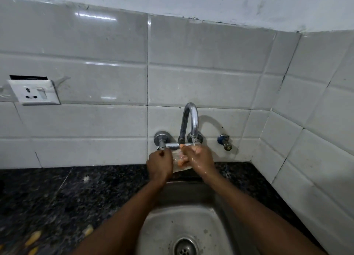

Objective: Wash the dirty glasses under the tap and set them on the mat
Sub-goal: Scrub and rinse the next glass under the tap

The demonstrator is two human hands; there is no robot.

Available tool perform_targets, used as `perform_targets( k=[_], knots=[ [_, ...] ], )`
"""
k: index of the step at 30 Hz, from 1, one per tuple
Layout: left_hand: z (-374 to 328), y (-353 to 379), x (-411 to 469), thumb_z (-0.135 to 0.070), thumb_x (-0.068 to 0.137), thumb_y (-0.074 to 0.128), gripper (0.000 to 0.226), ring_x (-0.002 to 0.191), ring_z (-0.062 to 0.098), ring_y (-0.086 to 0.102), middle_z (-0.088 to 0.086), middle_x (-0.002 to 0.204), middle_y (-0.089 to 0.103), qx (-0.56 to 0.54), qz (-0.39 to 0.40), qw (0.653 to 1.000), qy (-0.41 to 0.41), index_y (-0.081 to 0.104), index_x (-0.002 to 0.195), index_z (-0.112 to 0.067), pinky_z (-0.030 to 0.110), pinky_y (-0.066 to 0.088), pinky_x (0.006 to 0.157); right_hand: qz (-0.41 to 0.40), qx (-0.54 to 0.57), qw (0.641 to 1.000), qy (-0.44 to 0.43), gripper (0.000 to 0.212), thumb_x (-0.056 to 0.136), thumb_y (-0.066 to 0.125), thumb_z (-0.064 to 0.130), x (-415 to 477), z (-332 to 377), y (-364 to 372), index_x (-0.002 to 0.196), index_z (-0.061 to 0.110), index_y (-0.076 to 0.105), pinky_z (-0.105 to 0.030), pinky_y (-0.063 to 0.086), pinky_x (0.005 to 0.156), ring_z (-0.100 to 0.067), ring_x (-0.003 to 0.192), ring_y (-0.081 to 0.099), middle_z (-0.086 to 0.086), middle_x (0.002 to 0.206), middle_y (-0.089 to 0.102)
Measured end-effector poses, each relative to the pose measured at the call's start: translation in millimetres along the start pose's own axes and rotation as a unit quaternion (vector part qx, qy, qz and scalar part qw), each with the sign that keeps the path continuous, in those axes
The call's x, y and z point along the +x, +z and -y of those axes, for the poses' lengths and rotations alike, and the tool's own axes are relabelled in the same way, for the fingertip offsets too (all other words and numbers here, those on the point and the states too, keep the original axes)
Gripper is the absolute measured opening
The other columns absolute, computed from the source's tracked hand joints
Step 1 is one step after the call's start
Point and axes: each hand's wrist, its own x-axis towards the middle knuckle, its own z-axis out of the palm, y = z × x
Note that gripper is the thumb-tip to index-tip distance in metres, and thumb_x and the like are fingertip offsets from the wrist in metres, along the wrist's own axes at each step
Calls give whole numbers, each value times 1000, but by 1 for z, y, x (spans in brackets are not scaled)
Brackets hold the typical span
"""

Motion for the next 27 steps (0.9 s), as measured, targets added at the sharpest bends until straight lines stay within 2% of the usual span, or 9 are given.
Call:
perform_targets(
  k=[3, 8, 10, 12, 15, 18, 21, 25, 27],
  knots=[
    [-8, -6, 4, -40, 99, 45, 39, 63, 26, 62, 15, 84, 71, -35, 139, 972, -184, 64, 89, -7, 29, 48, 50, -9, -42, 997, -68, 33, 93, 66, 29, -4, -13, 3, 74, 2, 69, -39, 59, 59, -19, 57, 71, -9, 64, 73],
    [19, -3, -15, -37, 91, 57, 23, 70, 19, 66, 0, 74, 69, -60, -42, 987, 140, 66, 82, -18, 39, 58, 67, 176, 102, 966, 160, 27, 97, 56, 33, 9, -5, -13, 104, 10, 69, -45, 53, 89, -25, 90, 72, -9, 97, 76],
    [13, -5, 3, -36, 87, 58, 29, 68, 26, 66, 8, 73, 71, -89, 17, 996, 24, 68, 76, -12, 44, 58, 66, 300, 60, 944, 126, 24, 89, 61, 7, 10, -4, -24, 112, 13, 66, -39, 55, 92, -15, 100, 69, -5, 110, 73],
    [9, -15, 14, -34, 87, 55, 31, 63, 28, 63, 13, 79, 70, -97, 134, 981, -104, 69, 82, -6, 32, 54, 54, 427, -38, 897, 111, 61, 81, 57, -16, 9, -1, -30, 129, 23, 56, -22, 56, 80, -2, 111, 62, 8, 127, 63],
    [10, -21, 19, -30, 94, 53, 28, 67, 30, 63, 17, 85, 68, -119, 219, 956, -153, 66, 95, -4, 30, 49, 60, 487, -214, 846, 45, 89, 77, 67, -7, 15, -5, -24, 148, 37, 36, -40, 53, 97, -19, 129, 50, 11, 151, 41],
    [28, -16, 6, -25, 98, 52, 23, 83, 39, 69, 20, 94, 72, -147, 164, 973, -70, 66, 94, -7, 49, 59, 73, 457, -237, 851, 104, 82, 63, 81, 17, 18, -17, -24, 139, 21, 49, -50, 47, 103, -29, 119, 57, -4, 137, 55],
    [36, -15, 2, -17, 98, 55, 19, 80, 40, 69, 17, 84, 71, -132, 91, 987, 21, 67, 84, -11, 56, 59, 71, 444, -216, 861, 124, 70, 72, 75, 5, 23, -28, -16, 137, 13, 48, -44, 47, 105, -27, 119, 57, -11, 133, 57],
    [27, -21, 13, -18, 97, 43, 30, 50, 29, 60, 16, 67, 68, -65, 135, 977, -149, 64, 83, -2, 31, 43, 43, 487, -334, 806, -27, 60, 87, 60, -4, 22, -19, -6, 142, 15, 44, -10, 46, 77, -7, 94, 59, -8, 128, 55],
    [26, -25, 15, -22, 97, 44, 31, 46, 24, 57, 12, 61, 66, -56, 168, 963, -202, 65, 85, -2, 27, 40, 42, 482, -418, 768, -59, 40, 91, 57, 0, 23, -22, -4, 131, 3, 52, -8, 43, 68, -6, 81, 55, -13, 111, 58]
  ],
)
